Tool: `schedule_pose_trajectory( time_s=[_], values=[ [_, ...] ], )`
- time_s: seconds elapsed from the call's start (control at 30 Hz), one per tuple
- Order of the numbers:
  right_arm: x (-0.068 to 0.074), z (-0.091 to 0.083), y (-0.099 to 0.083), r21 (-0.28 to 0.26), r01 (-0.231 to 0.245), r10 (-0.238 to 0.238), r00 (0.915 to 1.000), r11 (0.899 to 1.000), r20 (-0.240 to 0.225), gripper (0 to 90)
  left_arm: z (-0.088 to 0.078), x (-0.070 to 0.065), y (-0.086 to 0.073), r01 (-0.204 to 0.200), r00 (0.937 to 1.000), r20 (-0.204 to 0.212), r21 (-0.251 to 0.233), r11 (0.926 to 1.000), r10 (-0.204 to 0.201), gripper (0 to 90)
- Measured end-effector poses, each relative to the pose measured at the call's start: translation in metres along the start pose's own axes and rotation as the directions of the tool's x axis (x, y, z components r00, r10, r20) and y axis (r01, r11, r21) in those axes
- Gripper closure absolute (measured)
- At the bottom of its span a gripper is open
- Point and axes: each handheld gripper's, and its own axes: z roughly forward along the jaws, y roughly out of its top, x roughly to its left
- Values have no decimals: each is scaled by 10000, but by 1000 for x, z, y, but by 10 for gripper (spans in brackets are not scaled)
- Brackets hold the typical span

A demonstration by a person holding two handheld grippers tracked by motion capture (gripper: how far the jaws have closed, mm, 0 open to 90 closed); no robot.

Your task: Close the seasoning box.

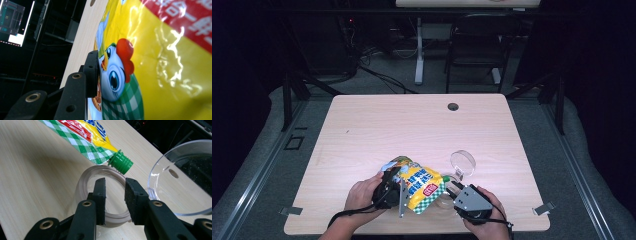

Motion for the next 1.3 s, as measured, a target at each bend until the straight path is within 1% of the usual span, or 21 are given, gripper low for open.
schedule_pose_trajectory(
  time_s=[0.1,0.17,0.33,0.4,0.53,0.6,0.63,0.73,0.77,0.9,1.1,1.2,1.3],
  values=[
    [-1,2,2,210,412,-415,9990,9989,135,707,0,0,0,-66,10000,-25,33,10000,66,633],
    [0,3,2,219,554,-559,9982,9982,230,701,0,0,0,-53,10000,7,26,10000,53,633],
    [0,4,2,192,675,-682,9969,9975,382,699,0,-1,1,-135,9999,-21,78,9999,135,633],
    [1,4,2,200,836,-845,9951,9963,513,697,0,-1,1,-109,9999,-5,53,9999,109,633],
    [2,3,1,110,960,-965,9930,9953,684,693,1,-3,3,-238,9997,31,72,9997,238,633],
    [3,3,1,70,1151,-1153,9905,9933,754,681,1,-3,4,-270,9996,28,51,9996,270,633],
    [3,3,1,76,1278,-1280,9881,9918,849,678,1,-3,5,-340,9994,18,23,9994,340,633],
    [5,3,0,45,1593,-1588,9815,9872,1072,658,2,-4,7,-380,9993,45,8,9993,380,633],
    [5,3,0,-24,1592,-1580,9813,9872,1102,655,2,-3,7,-394,9992,56,28,9992,393,633],
    [4,3,0,-3,1593,-1582,9805,9872,1164,652,2,-3,8,-310,9995,66,-11,9995,310,633],
    [4,2,-2,-78,1604,-1583,9800,9870,1207,646,1,-3,8,-408,9992,10,60,9991,408,633],
    [5,2,-3,-97,1609,-1585,9798,9869,1217,642,1,-3,7,-377,9993,31,71,9993,377,633],
    [6,2,-3,-28,1730,-1712,9770,9849,1274,634,1,-4,6,-382,9992,82,69,9992,382,633]
  ],
)
